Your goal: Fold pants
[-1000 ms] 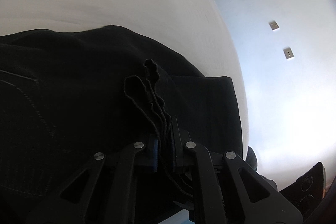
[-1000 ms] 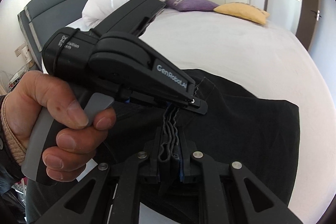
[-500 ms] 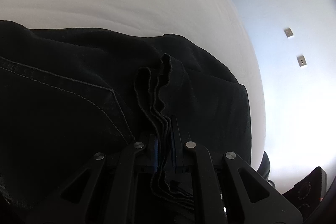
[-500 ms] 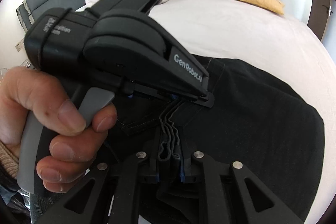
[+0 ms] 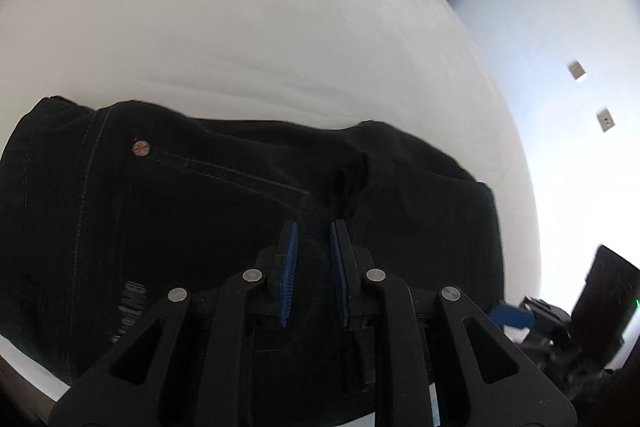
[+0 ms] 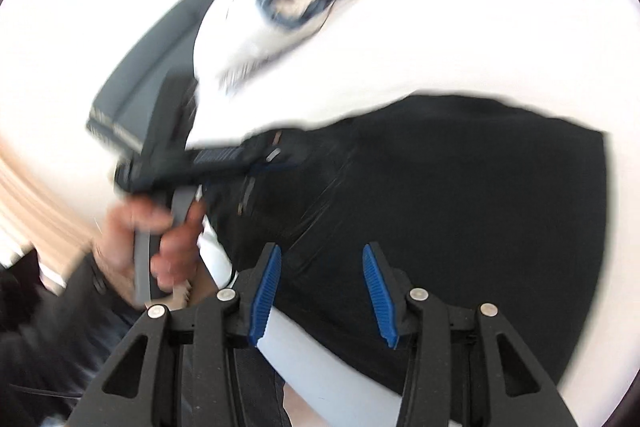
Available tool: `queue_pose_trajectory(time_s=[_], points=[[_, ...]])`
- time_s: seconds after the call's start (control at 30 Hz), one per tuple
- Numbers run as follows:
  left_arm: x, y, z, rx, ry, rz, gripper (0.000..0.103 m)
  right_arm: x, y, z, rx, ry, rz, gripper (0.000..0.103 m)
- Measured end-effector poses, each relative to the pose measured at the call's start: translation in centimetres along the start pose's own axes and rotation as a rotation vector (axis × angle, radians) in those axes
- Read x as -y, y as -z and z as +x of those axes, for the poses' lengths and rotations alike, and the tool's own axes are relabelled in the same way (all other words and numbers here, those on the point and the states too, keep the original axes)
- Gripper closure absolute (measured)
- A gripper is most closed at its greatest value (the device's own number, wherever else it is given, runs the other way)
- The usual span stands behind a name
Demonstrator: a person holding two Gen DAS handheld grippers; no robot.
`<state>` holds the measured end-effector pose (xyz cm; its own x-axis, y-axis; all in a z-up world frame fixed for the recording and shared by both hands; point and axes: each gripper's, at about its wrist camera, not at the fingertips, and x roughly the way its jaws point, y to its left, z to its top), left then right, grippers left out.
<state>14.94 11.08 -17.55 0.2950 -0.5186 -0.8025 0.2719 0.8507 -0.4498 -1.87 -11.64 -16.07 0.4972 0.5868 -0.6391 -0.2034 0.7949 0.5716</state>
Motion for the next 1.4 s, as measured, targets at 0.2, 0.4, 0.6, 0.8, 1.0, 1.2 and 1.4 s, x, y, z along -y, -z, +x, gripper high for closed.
queue_pose_trajectory(time_s=[0.2,0.4,0.6,0.8,1.0,1.2,1.4], points=[[6.3,3.6,3.6,-0.057,0.024,0.139,0.087,10.0,-4.0,-4.0,0.073,-0.146,0.264,0.055],[4.0,7.6,5.1,-0.108,0.004,0.095,0.087,16.3,-5.3,-2.8,0.006,-0.176,0.338,0.055],[2.7,8.9,4.5,-0.108,0.035,0.037,0.087,17.6,-3.1,-1.7,-0.008,-0.187,0.383,0.056],[2.2,9.3,4.2,-0.098,0.035,0.031,0.087,13.9,2.6,-1.8,-0.086,-0.252,0.327,0.056],[0.3,10.0,2.8,-0.067,0.043,0.017,0.087,9.6,6.3,-3.4,-0.182,-0.290,0.233,0.056],[1.2,10.9,3.3,-0.047,0.051,0.000,0.087,10.5,1.2,-5.6,-0.074,-0.246,0.221,0.053],[0.8,11.8,2.5,-0.006,0.063,-0.038,0.087,14.8,-3.2,-2.2,-0.015,-0.151,0.368,0.027]])
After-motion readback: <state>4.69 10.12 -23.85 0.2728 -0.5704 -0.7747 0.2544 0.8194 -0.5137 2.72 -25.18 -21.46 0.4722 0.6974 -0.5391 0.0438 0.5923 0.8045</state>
